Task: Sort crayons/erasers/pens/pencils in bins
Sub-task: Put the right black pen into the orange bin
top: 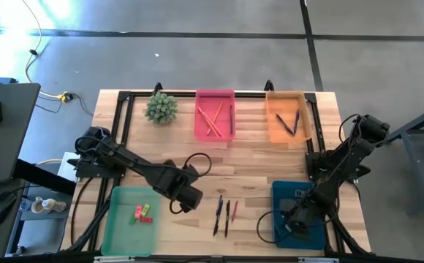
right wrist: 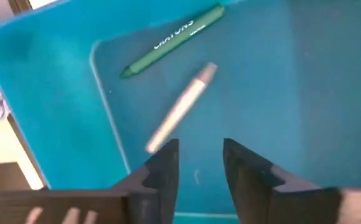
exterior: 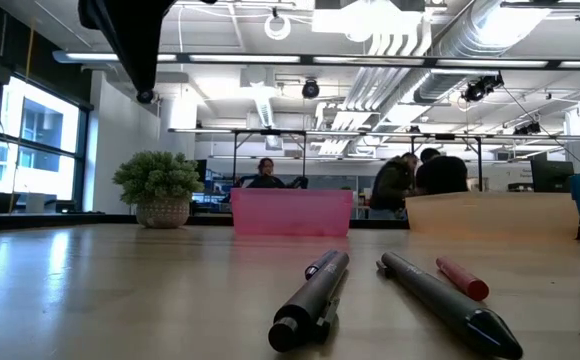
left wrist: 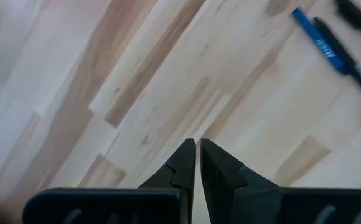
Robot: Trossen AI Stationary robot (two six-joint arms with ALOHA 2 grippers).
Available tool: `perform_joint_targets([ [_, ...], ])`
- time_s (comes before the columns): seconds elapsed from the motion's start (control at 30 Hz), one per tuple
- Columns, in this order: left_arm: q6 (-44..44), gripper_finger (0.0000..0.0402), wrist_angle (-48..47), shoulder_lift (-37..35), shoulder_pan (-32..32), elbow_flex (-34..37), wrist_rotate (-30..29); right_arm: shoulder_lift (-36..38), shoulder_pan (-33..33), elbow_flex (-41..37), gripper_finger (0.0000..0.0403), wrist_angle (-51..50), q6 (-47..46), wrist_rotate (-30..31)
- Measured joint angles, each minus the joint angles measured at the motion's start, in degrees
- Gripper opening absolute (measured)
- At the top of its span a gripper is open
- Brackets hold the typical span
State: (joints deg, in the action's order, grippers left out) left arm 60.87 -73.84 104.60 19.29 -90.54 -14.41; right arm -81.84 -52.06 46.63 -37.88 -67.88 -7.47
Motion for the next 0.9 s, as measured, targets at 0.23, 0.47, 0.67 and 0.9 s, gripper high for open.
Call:
perform_joint_targets([
  [0.23,-1.6,0.0023,-5.5,0.0,-1.2,0.0,0.0,0.8,1.7,2.4,0.0137,-0.7,-5.0,4.1],
  [0.47,-6.2,0.0073,-13.4,0.0,-2.2,0.0,-0.1,3.4,5.0,8.0,0.0137,-5.2,-12.3,11.8],
  [0.67,-10.6,0.0098,-16.1,-0.2,-2.1,0.0,-1.3,3.4,9.7,13.7,0.0138,-7.4,-11.4,18.7],
  [0.9,-11.6,0.0085,-15.2,-2.2,-2.1,1.1,-5.6,3.4,15.1,19.3,0.0138,-7.4,-5.3,23.6],
])
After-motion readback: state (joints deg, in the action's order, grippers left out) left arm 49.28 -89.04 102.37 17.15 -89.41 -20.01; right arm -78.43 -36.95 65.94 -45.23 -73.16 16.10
